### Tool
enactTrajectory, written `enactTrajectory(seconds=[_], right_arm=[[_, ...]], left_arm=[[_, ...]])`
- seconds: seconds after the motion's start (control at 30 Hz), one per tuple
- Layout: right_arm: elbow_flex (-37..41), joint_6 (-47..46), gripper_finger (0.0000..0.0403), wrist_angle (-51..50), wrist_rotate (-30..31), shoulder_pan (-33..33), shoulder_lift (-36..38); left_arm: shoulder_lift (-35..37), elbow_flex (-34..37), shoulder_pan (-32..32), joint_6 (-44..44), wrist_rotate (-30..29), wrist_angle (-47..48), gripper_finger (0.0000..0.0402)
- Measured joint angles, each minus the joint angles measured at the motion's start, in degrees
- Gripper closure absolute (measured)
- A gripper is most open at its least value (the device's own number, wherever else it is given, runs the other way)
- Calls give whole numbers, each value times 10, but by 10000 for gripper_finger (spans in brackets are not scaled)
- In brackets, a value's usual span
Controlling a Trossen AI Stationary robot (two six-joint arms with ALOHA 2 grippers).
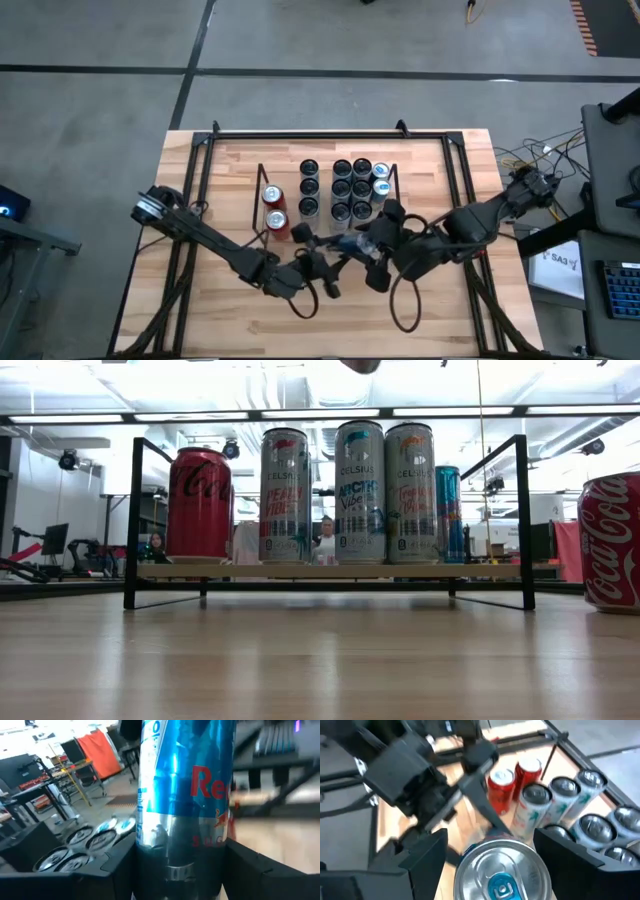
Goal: Place canned beverage on shelf
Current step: Put the blue soda can on the shelf aligned with the other blue soda can
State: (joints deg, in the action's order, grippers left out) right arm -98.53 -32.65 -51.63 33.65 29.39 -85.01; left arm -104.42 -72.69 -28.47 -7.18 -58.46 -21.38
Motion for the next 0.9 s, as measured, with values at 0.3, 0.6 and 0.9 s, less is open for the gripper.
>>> enactTrajectory(seconds=[0.3, 0.6, 0.9], right_arm=[[-146, 54, 127, -69, -24, 8, 0], [-158, 128, 140, -91, 63, 96, 0], [-136, 42, 145, -179, 67, 140, -20]], left_arm=[[-68, 15, -16, -87, 0, -287, 194], [-170, -21, -22, -219, -19, -536, 194], [-219, -24, -15, -215, -21, -613, 194]])
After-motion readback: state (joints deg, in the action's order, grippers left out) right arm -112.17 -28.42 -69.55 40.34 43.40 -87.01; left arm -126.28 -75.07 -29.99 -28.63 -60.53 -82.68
